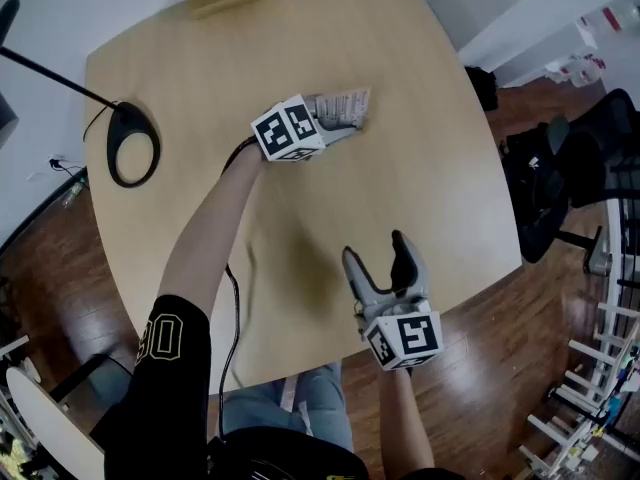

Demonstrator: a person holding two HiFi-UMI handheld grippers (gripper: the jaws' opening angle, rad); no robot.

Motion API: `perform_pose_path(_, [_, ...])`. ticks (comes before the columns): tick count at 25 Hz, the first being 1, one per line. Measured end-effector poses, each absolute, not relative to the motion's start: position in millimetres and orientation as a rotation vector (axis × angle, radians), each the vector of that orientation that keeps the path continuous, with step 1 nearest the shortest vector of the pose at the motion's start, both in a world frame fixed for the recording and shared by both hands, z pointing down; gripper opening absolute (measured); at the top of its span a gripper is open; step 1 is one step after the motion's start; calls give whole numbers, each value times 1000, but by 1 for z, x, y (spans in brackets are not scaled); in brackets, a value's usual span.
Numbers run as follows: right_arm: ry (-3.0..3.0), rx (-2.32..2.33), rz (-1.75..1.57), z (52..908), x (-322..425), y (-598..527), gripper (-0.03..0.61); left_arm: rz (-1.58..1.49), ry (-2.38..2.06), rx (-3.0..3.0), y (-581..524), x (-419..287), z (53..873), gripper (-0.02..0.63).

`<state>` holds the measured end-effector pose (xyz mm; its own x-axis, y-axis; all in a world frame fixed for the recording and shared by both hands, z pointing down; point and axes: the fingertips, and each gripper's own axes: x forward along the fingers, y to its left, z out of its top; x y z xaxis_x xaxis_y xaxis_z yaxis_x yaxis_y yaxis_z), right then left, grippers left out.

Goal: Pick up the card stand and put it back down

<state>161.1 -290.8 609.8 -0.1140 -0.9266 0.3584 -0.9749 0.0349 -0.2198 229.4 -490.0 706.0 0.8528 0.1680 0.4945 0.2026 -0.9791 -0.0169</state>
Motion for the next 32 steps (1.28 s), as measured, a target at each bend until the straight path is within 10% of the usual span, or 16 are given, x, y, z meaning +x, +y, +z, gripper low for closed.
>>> perform_pose_path(4, [-2143,2065,655,620,187,-277,354,-838,-331,-2865,-484,249,710,75])
perform_pose_path(6, [-2145,2068,664,624,191,-272,354,-873,-279,-2859,-485,247,711,233])
perform_pose_path(10, [-2192,2021,629,612,181,-267,354,-871,-140,-2907,-481,217,694,322])
perform_pose_path(32, [-2721,1624,108,380,88,-156,354,-79,1494,-2652,-149,-74,348,345])
